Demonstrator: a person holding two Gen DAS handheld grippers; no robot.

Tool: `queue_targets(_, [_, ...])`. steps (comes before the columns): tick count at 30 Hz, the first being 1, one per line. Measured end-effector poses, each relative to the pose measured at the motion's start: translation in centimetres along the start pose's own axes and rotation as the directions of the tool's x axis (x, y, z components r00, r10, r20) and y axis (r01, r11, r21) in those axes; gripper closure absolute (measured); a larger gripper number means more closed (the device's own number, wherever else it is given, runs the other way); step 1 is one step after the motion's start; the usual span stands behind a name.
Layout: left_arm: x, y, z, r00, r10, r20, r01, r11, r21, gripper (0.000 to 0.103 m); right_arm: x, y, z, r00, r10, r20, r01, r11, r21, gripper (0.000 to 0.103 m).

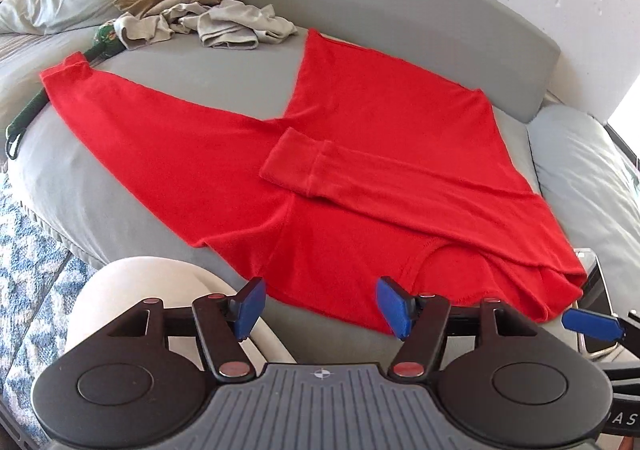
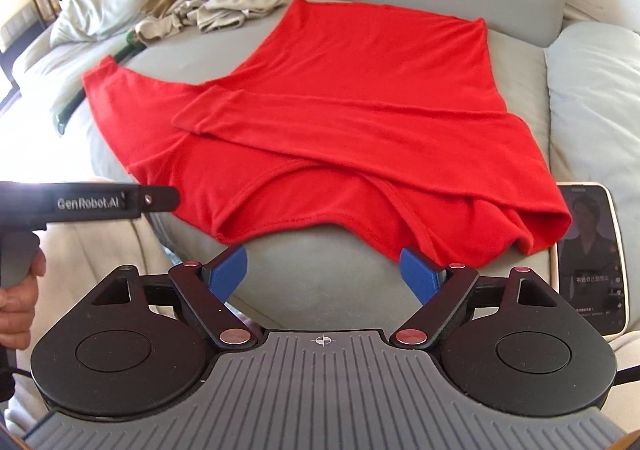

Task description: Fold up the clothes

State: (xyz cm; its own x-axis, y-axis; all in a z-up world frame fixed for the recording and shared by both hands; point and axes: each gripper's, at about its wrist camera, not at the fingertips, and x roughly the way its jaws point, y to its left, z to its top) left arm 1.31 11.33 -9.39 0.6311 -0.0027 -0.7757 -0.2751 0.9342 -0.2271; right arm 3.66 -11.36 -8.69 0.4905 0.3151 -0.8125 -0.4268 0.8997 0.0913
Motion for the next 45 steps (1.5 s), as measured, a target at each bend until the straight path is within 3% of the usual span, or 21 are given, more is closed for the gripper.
queue_targets(5, [-1.3, 5.4, 2.0, 0.992, 0.034, 0.123, -0.014, 0.988, -0.157, 0.041, -2.2, -0.6, 1.9, 0.993, 0.061, 0.105, -0.068, 0.996, 0.058, 0.018])
queue_targets(8, [-1.6, 11.0, 3.2, 0.976, 0.036, 0.214, 0.034, 0.948, -0.315, 0.042, -4.0, -1.7, 3.4, 0.965, 0.102, 0.240, -0.135, 0.983, 0.126, 0.017])
queue_targets(9, [-1.5, 13.1, 3.5, 0.970, 0.046, 0.240, 0.051, 0.923, -0.382, 0.044, -4.4, -2.1, 3.9, 0.952, 0.107, 0.288, -0.157, 0.976, 0.154, 0.014])
queue_targets(11, [-0.9, 17.7, 3.9, 0.953, 0.077, 0.291, 0.095, 0.841, -0.533, 0.047, -4.0, -3.0, 4.9, 0.945, 0.115, 0.306, -0.190, 0.955, 0.229, 0.013])
queue_targets(14, [0.7, 23.3, 4.8, 0.937, 0.116, 0.329, 0.147, 0.725, -0.673, 0.055, -3.3, -4.3, 6.3, 0.934, 0.122, 0.335, -0.240, 0.911, 0.336, 0.013])
queue_targets(18, [3.1, 28.8, 7.1, 0.917, 0.148, 0.370, 0.210, 0.609, -0.765, 0.058, -2.4, -5.9, 8.1, 0.919, 0.127, 0.373, -0.303, 0.832, 0.465, 0.013])
queue_targets(21, [5.2, 31.3, 8.7, 0.915, 0.133, 0.381, 0.253, 0.545, -0.799, 0.058, -1.5, -4.9, 8.3, 0.926, 0.138, 0.353, -0.299, 0.837, 0.459, 0.013])
queue_targets(28, [9.5, 34.9, 12.2, 0.915, 0.080, 0.396, 0.305, 0.506, -0.807, 0.057, 0.0, -2.6, 8.6, 0.941, 0.156, 0.300, -0.276, 0.868, 0.413, 0.013])
queue_targets(31, [10.4, 35.8, 14.2, 0.927, 0.098, 0.363, 0.254, 0.550, -0.795, 0.051, 0.1, -1.7, 9.1, 0.943, 0.153, 0.294, -0.262, 0.888, 0.378, 0.013])
queue_targets(34, [11.3, 36.6, 15.3, 0.928, 0.127, 0.350, 0.227, 0.553, -0.802, 0.052, 0.5, -0.8, 9.5, 0.944, 0.167, 0.286, -0.265, 0.900, 0.347, 0.013])
queue_targets(36, [11.7, 36.8, 16.0, 0.930, 0.150, 0.335, 0.199, 0.563, -0.803, 0.058, 1.0, -0.3, 9.5, 0.946, 0.183, 0.267, -0.270, 0.901, 0.339, 0.013])
queue_targets(37, [11.6, 36.6, 16.2, 0.933, 0.163, 0.322, 0.176, 0.573, -0.801, 0.071, 1.2, -0.1, 9.5, 0.947, 0.190, 0.258, -0.272, 0.902, 0.334, 0.013])
queue_targets(38, [11.6, 36.5, 16.4, 0.935, 0.176, 0.309, 0.154, 0.582, -0.799, 0.097, 1.4, 0.0, 9.4, 0.948, 0.196, 0.249, -0.274, 0.903, 0.331, 0.013])
queue_targets(39, [11.6, 36.3, 16.5, 0.936, 0.189, 0.295, 0.131, 0.591, -0.796, 0.103, 1.5, 0.2, 9.3, 0.949, 0.202, 0.240, -0.275, 0.904, 0.328, 0.013])
queue_targets(42, [11.4, 35.8, 17.1, 0.939, 0.229, 0.258, 0.065, 0.618, -0.784, 0.103, 1.6, 0.4, 8.9, 0.952, 0.212, 0.220, -0.275, 0.908, 0.315, 0.013])
queue_targets(45, [9.9, 33.9, 18.0, 0.932, 0.247, 0.266, 0.025, 0.687, -0.726, 0.103, 1.1, 0.0, 8.5, 0.952, 0.201, 0.229, -0.267, 0.912, 0.311, 0.013])
